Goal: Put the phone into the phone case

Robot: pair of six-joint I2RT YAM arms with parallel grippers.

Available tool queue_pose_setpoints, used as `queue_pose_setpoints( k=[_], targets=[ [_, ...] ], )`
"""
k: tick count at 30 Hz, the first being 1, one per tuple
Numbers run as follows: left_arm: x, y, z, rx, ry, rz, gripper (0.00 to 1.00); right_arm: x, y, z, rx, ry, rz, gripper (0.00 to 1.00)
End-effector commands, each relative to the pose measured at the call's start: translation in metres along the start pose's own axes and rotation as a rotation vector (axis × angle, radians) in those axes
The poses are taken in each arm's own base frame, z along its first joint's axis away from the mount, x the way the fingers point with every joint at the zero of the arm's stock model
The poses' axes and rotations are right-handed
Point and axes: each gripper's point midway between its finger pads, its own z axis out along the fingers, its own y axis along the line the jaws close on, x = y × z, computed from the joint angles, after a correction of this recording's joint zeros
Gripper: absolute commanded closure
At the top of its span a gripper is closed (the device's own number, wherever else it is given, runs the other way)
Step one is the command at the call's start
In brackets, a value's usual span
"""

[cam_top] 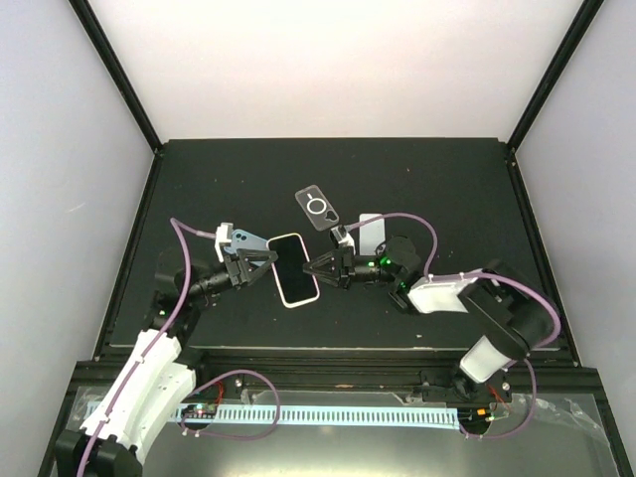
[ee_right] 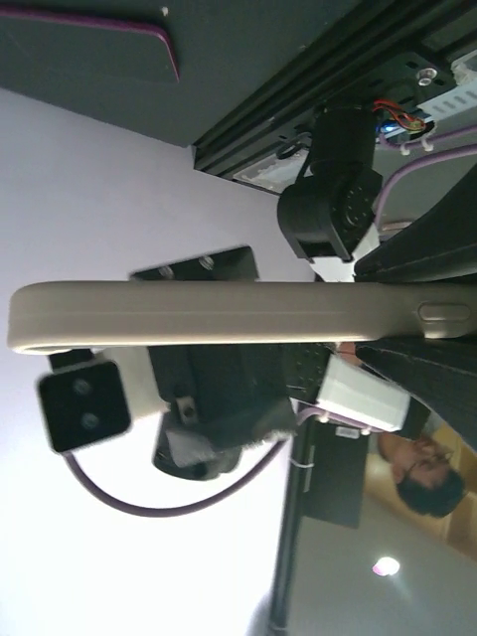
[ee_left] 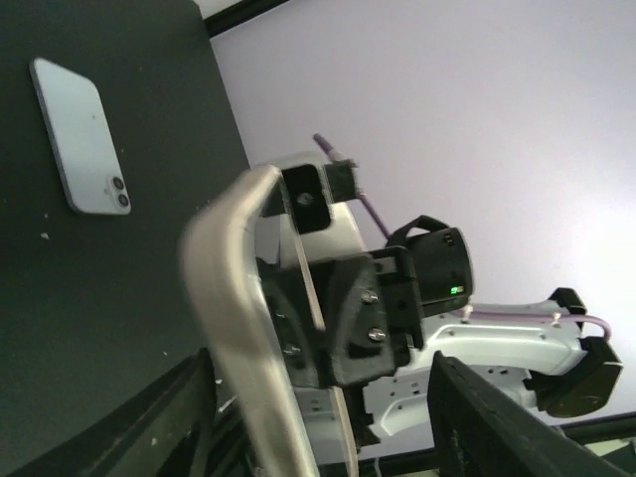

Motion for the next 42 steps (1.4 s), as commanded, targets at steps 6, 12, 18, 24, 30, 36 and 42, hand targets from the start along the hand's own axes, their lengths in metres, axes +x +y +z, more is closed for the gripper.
queue_pose_setpoints(
  k=[6, 12, 18, 24, 30, 36, 42],
  targets=[
    [0.011, 0.013, 0.004, 0.006, 0.058, -0.024, 0.33, -0.032, 0.004, 0.001, -0.108, -0.161, 0.045, 0.9],
    [0.02, 0.032, 0.004, -0.035, 0.083, -0.066, 0.35, -0.044, -0.01, -0.001, -0.093, -0.212, 0.058, 0.88],
    [0.025, 0.036, 0.005, -0.034, 0.108, -0.097, 0.43, -0.052, -0.024, -0.003, -0.061, -0.257, 0.077, 0.88],
    [0.031, 0.041, 0.005, -0.049, 0.121, -0.108, 0.58, -0.057, -0.034, -0.006, -0.016, -0.29, 0.083, 0.89],
    [0.033, 0.043, 0.008, -0.057, 0.15, -0.108, 0.61, -0.059, -0.036, -0.005, -0.001, -0.296, 0.085, 0.88],
    [0.032, 0.046, 0.012, -0.071, 0.16, -0.104, 0.65, -0.06, -0.034, -0.004, 0.008, -0.29, 0.083, 0.89],
    [0.03, 0.052, 0.015, -0.121, 0.167, -0.073, 0.9, -0.058, -0.038, -0.003, 0.063, -0.281, 0.062, 0.89]
  ],
)
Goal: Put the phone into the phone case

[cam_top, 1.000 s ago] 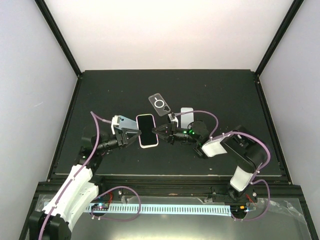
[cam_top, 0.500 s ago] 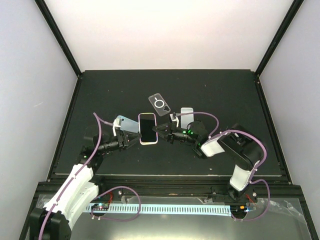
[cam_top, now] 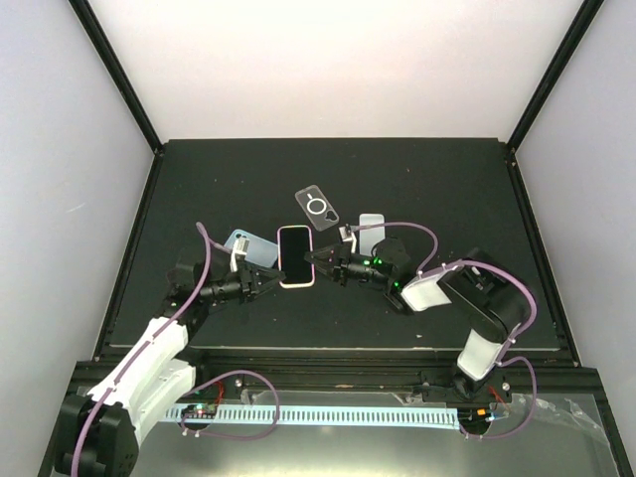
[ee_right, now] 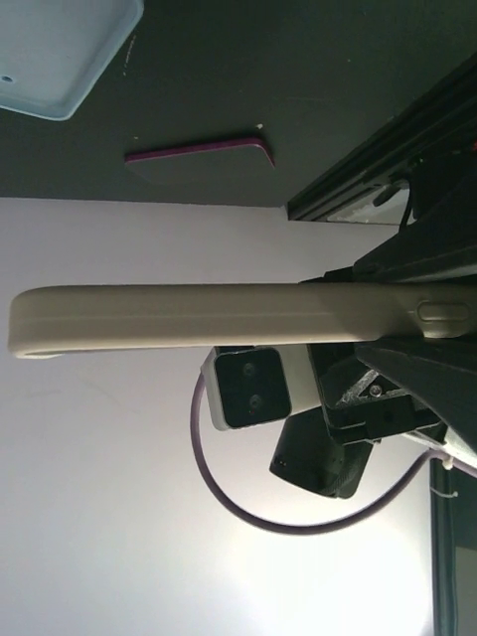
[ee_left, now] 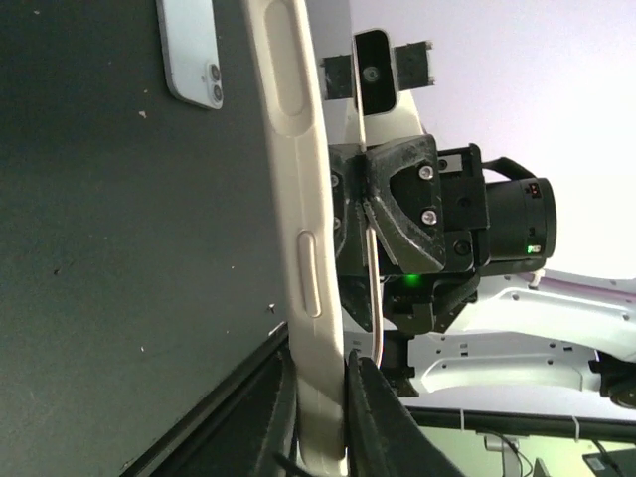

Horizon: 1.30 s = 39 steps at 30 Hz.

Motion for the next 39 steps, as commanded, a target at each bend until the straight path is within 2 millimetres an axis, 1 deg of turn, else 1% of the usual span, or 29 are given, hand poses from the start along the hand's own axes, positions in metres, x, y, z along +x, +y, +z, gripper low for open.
queue_pose_setpoints(
  k=[1, 2, 6, 12, 13, 14, 15, 18, 19, 21, 24, 28, 30, 33, 36, 39],
  targets=[
    [-0.006, -0.013, 0.001, -0.021, -0.001, 0.1, 0.94, -0.003, 0.028, 0.001, -0.029, -0.014, -0.116, 0.88],
    [-0.006, -0.01, 0.001, -0.037, -0.005, 0.102, 0.98, -0.002, 0.024, 0.001, -0.005, -0.007, -0.124, 0.88],
    [-0.007, -0.004, 0.003, -0.07, 0.007, 0.095, 0.98, 0.004, 0.019, -0.003, 0.04, 0.012, -0.151, 0.86],
    [-0.007, -0.011, 0.005, -0.045, 0.011, 0.101, 0.98, 0.006, 0.015, -0.006, 0.058, 0.013, -0.164, 0.86],
    [-0.007, -0.014, 0.004, -0.035, 0.014, 0.103, 0.96, 0.007, 0.015, -0.006, 0.06, 0.016, -0.168, 0.87],
    [-0.006, -0.016, 0.004, -0.028, 0.013, 0.105, 0.9, 0.007, 0.016, -0.006, 0.059, 0.019, -0.172, 0.87],
    [-0.007, -0.019, 0.003, -0.022, 0.009, 0.112, 0.8, 0.008, 0.016, -0.007, 0.058, 0.021, -0.175, 0.87],
    [-0.01, -0.024, 0.001, -0.025, -0.013, 0.137, 0.58, 0.012, 0.021, -0.009, 0.046, 0.034, -0.192, 0.87],
    [-0.012, -0.025, 0.0, -0.032, -0.02, 0.145, 0.52, 0.015, 0.021, -0.011, 0.044, 0.041, -0.2, 0.87],
    [-0.016, -0.027, 0.0, -0.046, -0.034, 0.165, 0.47, 0.019, 0.024, -0.014, 0.039, 0.052, -0.216, 0.87],
    [-0.026, -0.032, -0.001, -0.073, -0.061, 0.204, 0.46, 0.026, 0.029, -0.019, 0.028, 0.072, -0.245, 0.87],
    [-0.04, -0.029, 0.0, -0.119, -0.101, 0.238, 0.45, 0.038, 0.035, -0.024, 0.009, 0.103, -0.281, 0.87],
    [-0.044, -0.034, 0.002, -0.104, -0.106, 0.259, 0.46, 0.045, 0.039, -0.026, -0.001, 0.13, -0.292, 0.87],
    [-0.047, -0.045, 0.003, -0.061, -0.106, 0.282, 0.48, 0.056, 0.047, -0.029, -0.03, 0.163, -0.313, 0.87],
    [-0.045, -0.052, 0.003, -0.029, -0.094, 0.298, 0.53, 0.06, 0.053, -0.032, -0.036, 0.166, -0.336, 0.87],
    [-0.043, -0.054, 0.004, -0.018, -0.083, 0.309, 0.57, 0.061, 0.056, -0.035, -0.027, 0.161, -0.356, 0.87]
  ],
)
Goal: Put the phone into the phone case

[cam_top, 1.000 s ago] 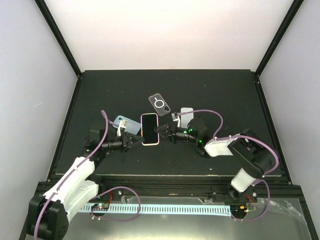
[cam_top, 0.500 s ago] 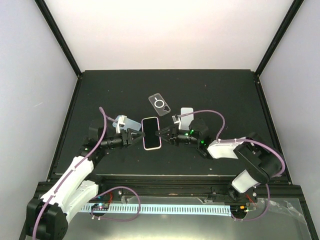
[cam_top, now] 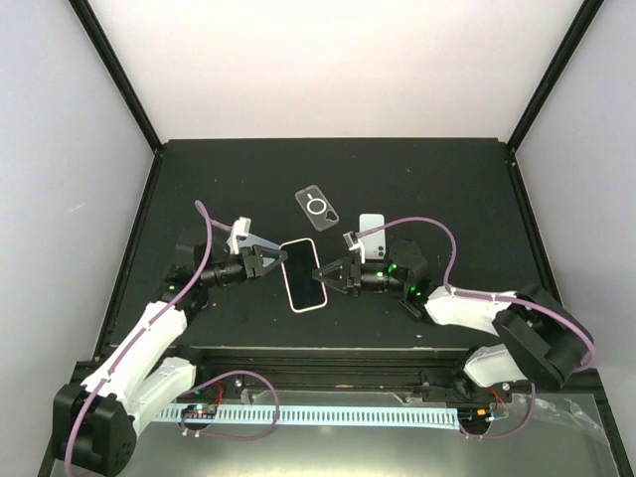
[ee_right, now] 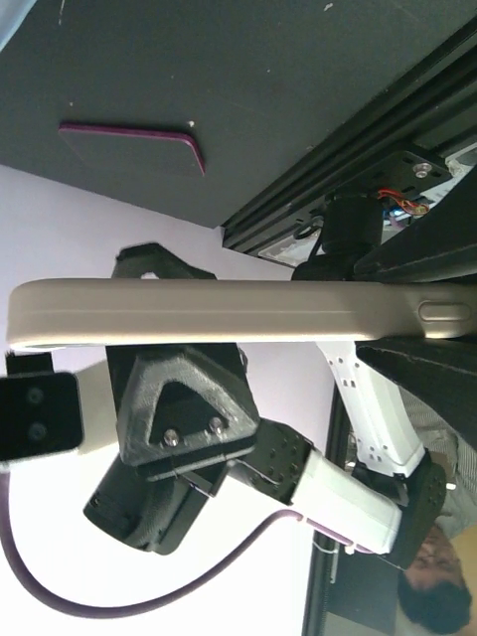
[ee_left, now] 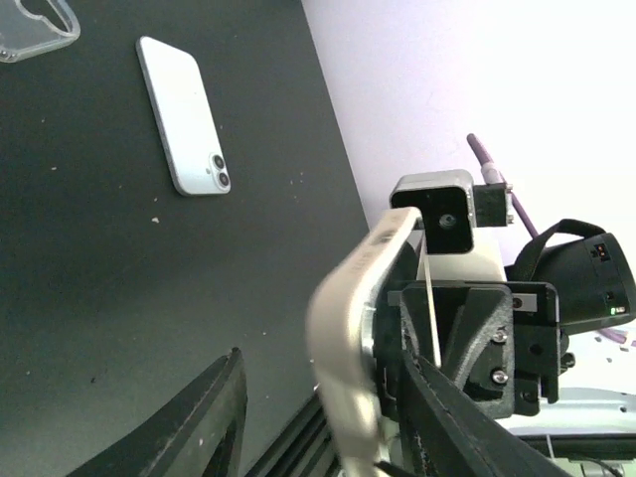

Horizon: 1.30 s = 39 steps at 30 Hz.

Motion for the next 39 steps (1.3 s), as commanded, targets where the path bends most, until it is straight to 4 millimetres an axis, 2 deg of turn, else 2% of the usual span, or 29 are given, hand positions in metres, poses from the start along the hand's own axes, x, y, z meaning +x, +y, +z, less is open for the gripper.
queue_pose_setpoints(
  k=[1, 11, 15, 20, 26, 28, 30, 31, 33, 38, 39],
  targets=[
    [-0.012, -0.025, -0.002, 0.066, -0.016, 0.094, 0.6, 0.003, 0.029, -0.005, -0.065, 0.008, -0.12, 0.87],
    [-0.016, -0.023, 0.0, 0.052, -0.019, 0.113, 0.98, 0.007, 0.023, -0.007, -0.041, 0.02, -0.114, 0.86],
    [-0.02, -0.014, -0.001, -0.042, -0.038, 0.146, 0.98, 0.006, 0.015, -0.007, -0.002, 0.004, -0.105, 0.87],
    [-0.017, -0.012, -0.001, -0.055, -0.028, 0.131, 0.98, 0.004, 0.01, -0.009, 0.008, -0.017, -0.095, 0.87],
    [-0.016, -0.006, -0.001, -0.093, -0.025, 0.107, 0.98, 0.001, -0.005, -0.009, 0.078, -0.035, -0.101, 0.87],
    [-0.018, -0.007, -0.003, -0.112, -0.033, 0.107, 0.92, 0.0, -0.011, -0.009, 0.102, -0.038, -0.101, 0.87],
    [-0.02, -0.005, -0.006, -0.143, -0.04, 0.098, 0.77, -0.002, -0.016, -0.009, 0.128, -0.044, -0.099, 0.87],
    [-0.021, -0.005, -0.006, -0.152, -0.042, 0.098, 0.65, -0.004, -0.021, -0.009, 0.152, -0.05, -0.099, 0.87],
    [-0.021, -0.004, -0.008, -0.163, -0.047, 0.098, 0.49, -0.008, -0.033, -0.011, 0.202, -0.057, -0.088, 0.87],
    [-0.022, 0.006, -0.015, -0.232, -0.07, 0.119, 0.28, -0.016, -0.062, -0.019, 0.294, -0.09, -0.071, 0.88],
    [-0.022, 0.008, -0.016, -0.25, -0.074, 0.124, 0.17, -0.018, -0.067, -0.021, 0.323, -0.096, -0.072, 0.88]
  ],
)
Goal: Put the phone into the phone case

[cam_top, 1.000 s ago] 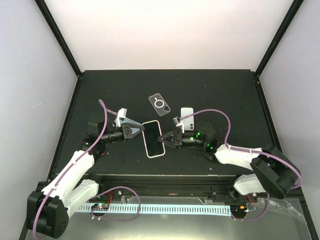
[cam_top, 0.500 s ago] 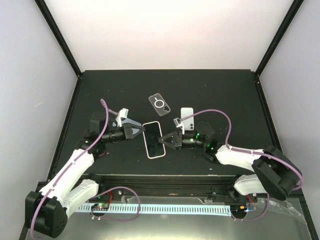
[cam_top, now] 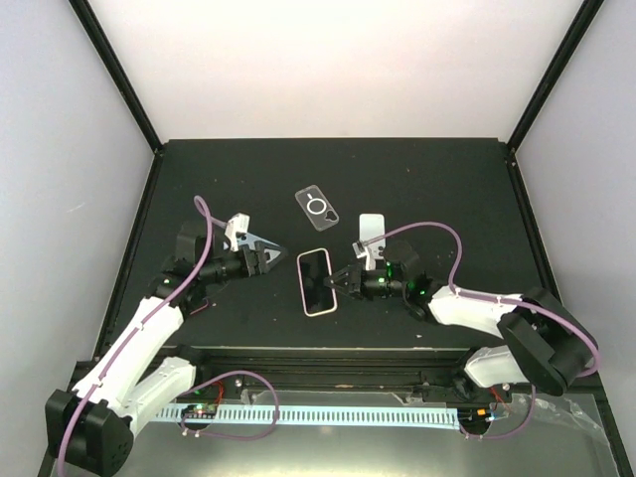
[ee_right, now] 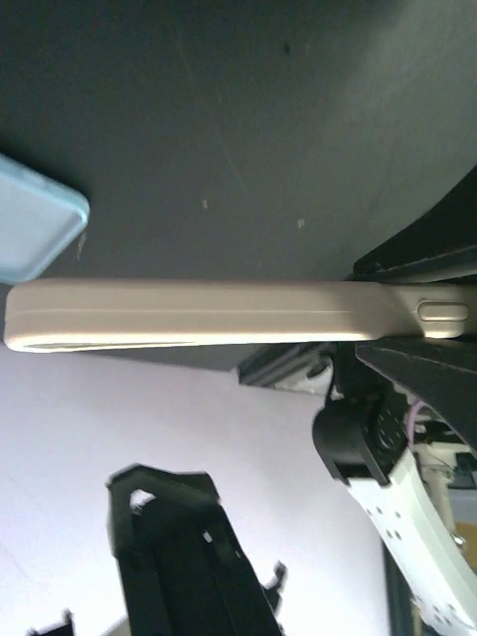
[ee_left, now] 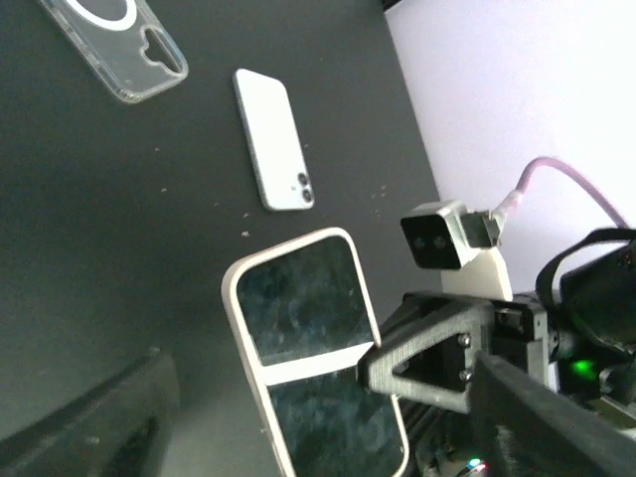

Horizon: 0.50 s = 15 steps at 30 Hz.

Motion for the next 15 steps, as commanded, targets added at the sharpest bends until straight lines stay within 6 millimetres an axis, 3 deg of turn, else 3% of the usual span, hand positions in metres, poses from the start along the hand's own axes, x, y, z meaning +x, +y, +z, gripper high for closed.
queue_pose_setpoints(
  k=[1, 3, 15],
  targets=[
    [-0.009, 0.006, -0.01, -0.091, -0.044, 0.051, 0.08, -0.019, -0.012, 0.0, 0.081, -0.068, -0.06, 0.88],
    [-0.008, 0.011, -0.012, -0.123, -0.043, 0.059, 0.01, -0.022, -0.024, 0.0, 0.14, -0.086, -0.061, 0.88],
    [0.007, 0.026, -0.012, -0.166, 0.001, 0.067, 0.01, -0.047, -0.056, 0.022, 0.231, -0.133, 0.041, 0.87]
  ],
)
